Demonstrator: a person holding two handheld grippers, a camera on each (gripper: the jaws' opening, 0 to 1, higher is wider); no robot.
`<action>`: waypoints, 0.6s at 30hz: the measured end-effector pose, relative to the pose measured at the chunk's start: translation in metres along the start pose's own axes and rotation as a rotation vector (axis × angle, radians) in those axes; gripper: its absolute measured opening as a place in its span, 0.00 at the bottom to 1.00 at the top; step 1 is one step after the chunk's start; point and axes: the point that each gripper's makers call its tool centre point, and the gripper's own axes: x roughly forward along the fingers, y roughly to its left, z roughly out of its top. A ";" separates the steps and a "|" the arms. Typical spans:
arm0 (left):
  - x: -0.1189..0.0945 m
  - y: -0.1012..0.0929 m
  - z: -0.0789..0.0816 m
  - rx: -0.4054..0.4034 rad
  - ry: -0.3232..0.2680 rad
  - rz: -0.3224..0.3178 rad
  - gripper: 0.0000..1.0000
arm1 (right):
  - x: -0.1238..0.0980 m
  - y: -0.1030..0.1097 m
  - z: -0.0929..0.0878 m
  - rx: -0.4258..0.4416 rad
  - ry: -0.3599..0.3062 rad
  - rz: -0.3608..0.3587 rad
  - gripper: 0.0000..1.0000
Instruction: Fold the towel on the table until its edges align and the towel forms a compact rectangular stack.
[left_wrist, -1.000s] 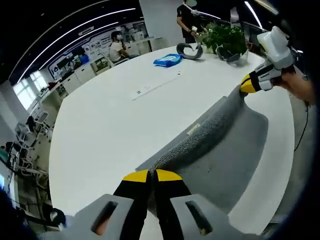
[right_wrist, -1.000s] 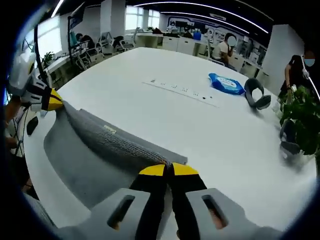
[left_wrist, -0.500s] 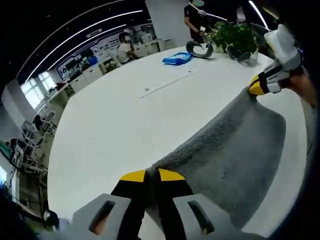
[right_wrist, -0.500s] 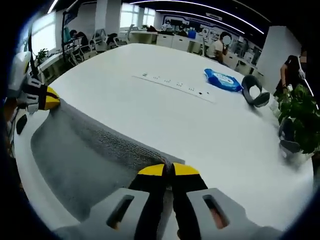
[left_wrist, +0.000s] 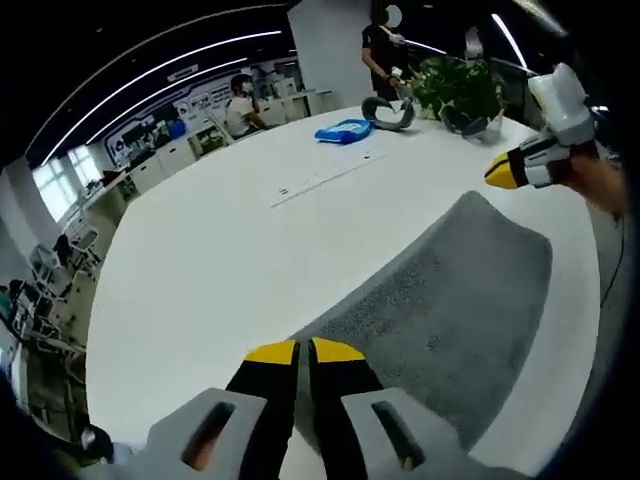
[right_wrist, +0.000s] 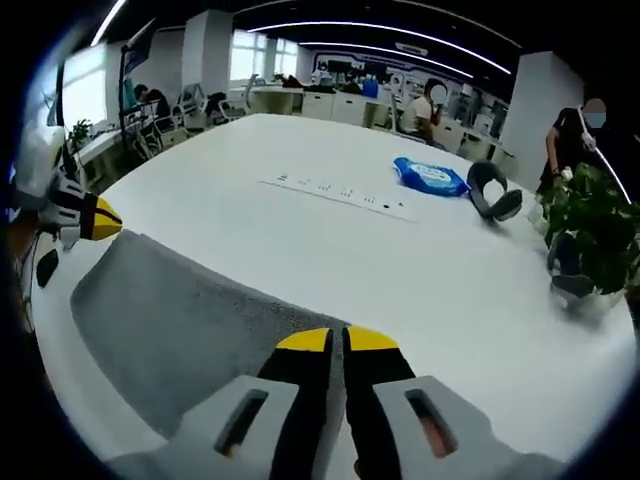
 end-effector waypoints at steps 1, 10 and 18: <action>-0.001 -0.003 0.000 0.022 0.001 -0.005 0.03 | -0.005 0.000 -0.003 0.008 0.000 -0.006 0.00; 0.005 -0.020 -0.007 0.056 0.050 -0.072 0.01 | -0.033 0.020 -0.055 0.112 0.075 0.025 0.00; 0.013 -0.033 -0.033 0.044 0.175 -0.114 0.01 | -0.039 0.047 -0.085 0.134 0.166 0.110 0.00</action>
